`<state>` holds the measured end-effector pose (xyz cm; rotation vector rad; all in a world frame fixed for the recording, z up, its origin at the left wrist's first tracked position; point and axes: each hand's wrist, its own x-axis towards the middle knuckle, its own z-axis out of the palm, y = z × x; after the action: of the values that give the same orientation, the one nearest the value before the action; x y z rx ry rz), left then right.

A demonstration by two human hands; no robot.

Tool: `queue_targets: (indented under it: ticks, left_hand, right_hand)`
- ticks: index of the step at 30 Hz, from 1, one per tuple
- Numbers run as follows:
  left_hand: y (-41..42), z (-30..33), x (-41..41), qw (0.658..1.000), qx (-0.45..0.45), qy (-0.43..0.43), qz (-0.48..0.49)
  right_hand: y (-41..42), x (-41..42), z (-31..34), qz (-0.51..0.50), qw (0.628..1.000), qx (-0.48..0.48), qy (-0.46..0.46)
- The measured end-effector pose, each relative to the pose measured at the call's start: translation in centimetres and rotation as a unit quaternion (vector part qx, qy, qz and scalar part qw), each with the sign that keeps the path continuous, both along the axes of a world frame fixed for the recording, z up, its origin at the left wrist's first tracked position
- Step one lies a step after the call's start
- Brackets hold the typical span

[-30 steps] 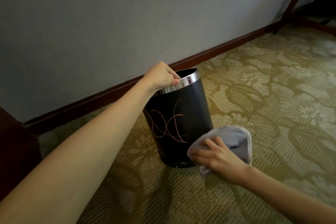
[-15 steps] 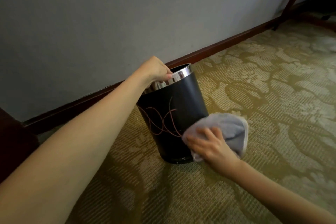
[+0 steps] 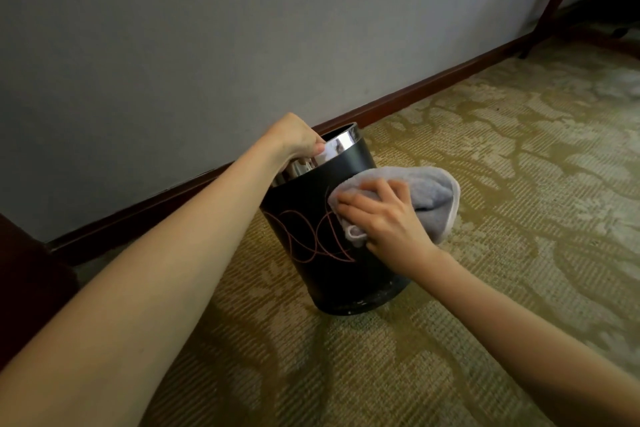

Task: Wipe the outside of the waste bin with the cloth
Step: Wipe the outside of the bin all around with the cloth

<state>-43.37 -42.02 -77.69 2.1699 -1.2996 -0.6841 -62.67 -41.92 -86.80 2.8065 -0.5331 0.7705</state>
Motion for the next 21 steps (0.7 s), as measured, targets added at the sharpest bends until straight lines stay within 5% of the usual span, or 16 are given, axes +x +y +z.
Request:
queue_targets:
  ticks: [3, 9, 21]
  left_hand:
    - [0.1, -0.2, 0.8, 1.0, 0.015, 0.027, 0.007]
    - [0.2, 0.0, 1.5, 0.998, 0.029, 0.053, -0.001]
    - [0.6, 0.8, -0.8, 0.996, 0.043, 0.06, -0.053]
  right_hand:
    - [1.9, -1.6, -2.6, 0.009, 1.0, -0.003, 0.022]
    - [4.8, -6.6, -6.9, 0.062, 0.977, -0.01, 0.204]
    - [0.1, -0.1, 0.7, -0.006, 1.0, -0.03, 0.005]
